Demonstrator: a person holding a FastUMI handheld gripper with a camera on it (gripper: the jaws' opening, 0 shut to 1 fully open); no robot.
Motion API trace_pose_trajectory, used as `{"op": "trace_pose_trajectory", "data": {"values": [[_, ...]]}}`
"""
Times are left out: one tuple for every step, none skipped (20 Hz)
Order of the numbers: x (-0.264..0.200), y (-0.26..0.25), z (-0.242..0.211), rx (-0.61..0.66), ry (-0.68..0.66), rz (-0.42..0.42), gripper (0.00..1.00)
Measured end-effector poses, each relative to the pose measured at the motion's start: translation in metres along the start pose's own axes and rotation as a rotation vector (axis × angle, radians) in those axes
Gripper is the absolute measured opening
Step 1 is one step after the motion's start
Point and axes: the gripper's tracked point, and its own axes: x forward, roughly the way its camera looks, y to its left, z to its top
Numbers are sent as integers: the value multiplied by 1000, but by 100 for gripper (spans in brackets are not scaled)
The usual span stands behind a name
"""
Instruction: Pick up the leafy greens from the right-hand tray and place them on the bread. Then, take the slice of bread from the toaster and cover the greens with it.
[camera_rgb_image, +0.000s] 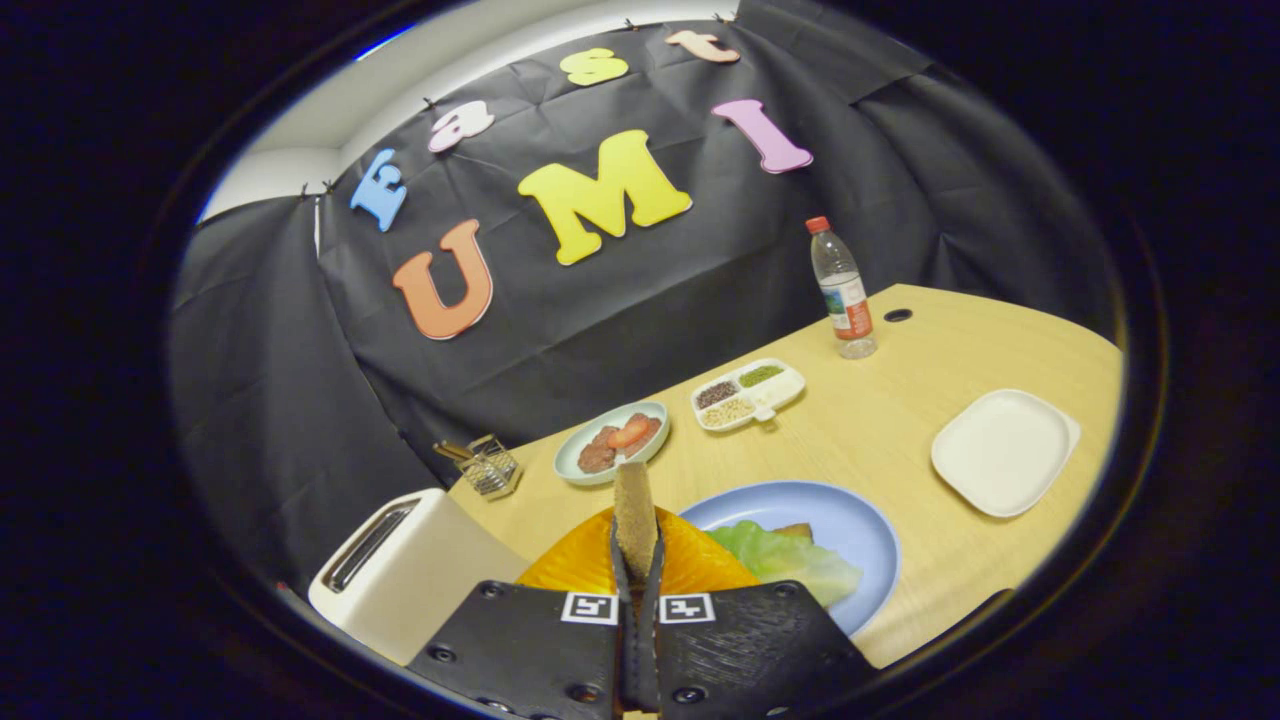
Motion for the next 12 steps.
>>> {"op": "trace_pose_trajectory", "data": {"values": [[0, -6, -3, 9, 8, -5, 0], [0, -13, -6, 9, 18, -14, 0], [2, -21, -9, 2, 30, -27, 4], [0, -28, -11, -8, 42, -36, 7], [0, -34, -10, -16, 49, -41, 10], [0, -41, -12, -24, 56, -50, 13], [-4, -46, -12, -34, 66, -52, 16], [-4, -53, -13, -47, 79, -64, 20], [-4, -58, -14, -56, 88, -69, 23], [-5, -62, -16, -59, 99, -73, 30], [-5, -67, -17, -61, 108, -82, 36], [-5, -73, -18, -65, 118, -95, 43]]}}
